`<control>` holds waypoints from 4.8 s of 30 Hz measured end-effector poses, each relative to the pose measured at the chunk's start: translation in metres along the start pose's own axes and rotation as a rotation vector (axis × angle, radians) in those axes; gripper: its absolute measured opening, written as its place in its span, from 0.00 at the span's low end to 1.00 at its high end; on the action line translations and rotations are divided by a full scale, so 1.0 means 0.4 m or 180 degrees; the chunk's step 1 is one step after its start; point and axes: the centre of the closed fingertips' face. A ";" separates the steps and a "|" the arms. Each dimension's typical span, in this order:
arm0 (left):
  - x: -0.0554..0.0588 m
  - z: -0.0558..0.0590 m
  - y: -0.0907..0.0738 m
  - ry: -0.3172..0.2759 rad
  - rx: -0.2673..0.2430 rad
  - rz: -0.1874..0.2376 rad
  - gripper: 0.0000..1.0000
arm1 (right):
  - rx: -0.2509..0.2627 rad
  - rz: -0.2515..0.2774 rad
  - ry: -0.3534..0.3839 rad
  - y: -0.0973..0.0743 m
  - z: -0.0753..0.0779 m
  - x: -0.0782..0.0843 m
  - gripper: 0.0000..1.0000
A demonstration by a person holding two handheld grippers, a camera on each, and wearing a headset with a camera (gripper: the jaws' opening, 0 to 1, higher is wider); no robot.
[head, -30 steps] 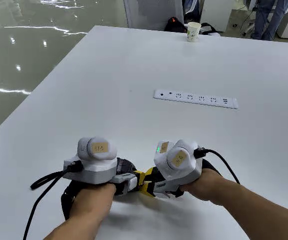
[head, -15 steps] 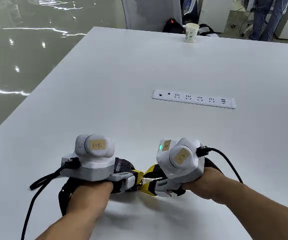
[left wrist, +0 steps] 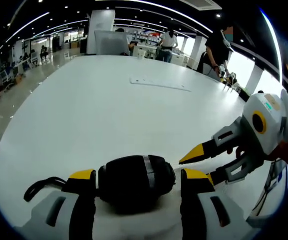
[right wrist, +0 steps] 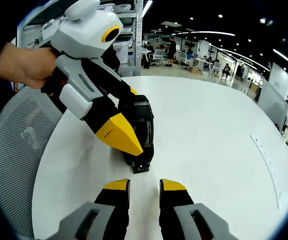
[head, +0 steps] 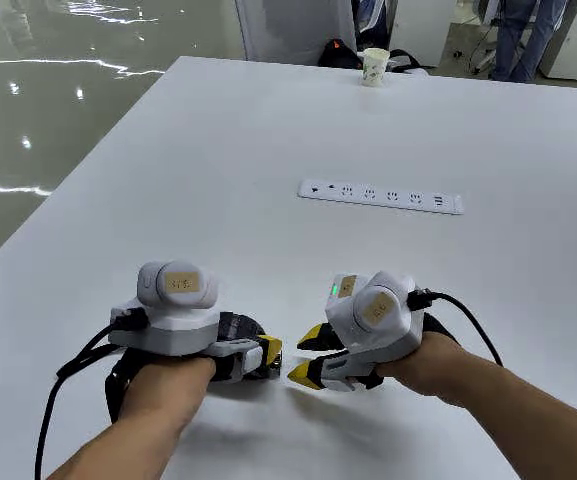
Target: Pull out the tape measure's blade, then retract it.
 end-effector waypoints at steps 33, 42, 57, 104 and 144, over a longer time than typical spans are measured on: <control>0.026 0.018 -0.048 0.0379 0.0298 0.0123 0.70 | 0.0264 0.0065 0.0464 -0.114 -0.020 0.112 0.38; 0.035 0.024 -0.068 0.0487 0.0453 0.0230 0.76 | 0.0343 0.0197 0.0674 -0.141 -0.034 0.128 0.45; 0.068 0.033 -0.087 0.0728 0.0596 0.0273 0.81 | 0.0476 0.0331 0.0901 -0.176 -0.061 0.156 0.56; 0.101 0.069 -0.188 0.1361 0.0972 0.0705 0.99 | 0.0881 0.0911 0.1467 -0.278 -0.118 0.209 0.97; 0.111 0.067 -0.209 0.1363 0.0983 0.0707 0.99 | 0.0939 0.0950 0.1483 -0.301 -0.132 0.214 0.99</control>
Point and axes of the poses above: the centre of the closed fingertips' face, and the gripper's own axes: y roughly forward along the fingers, z roughly to its right, x roughly out of its underside, and after that the axes turned 10 degrees about -z, right-handed
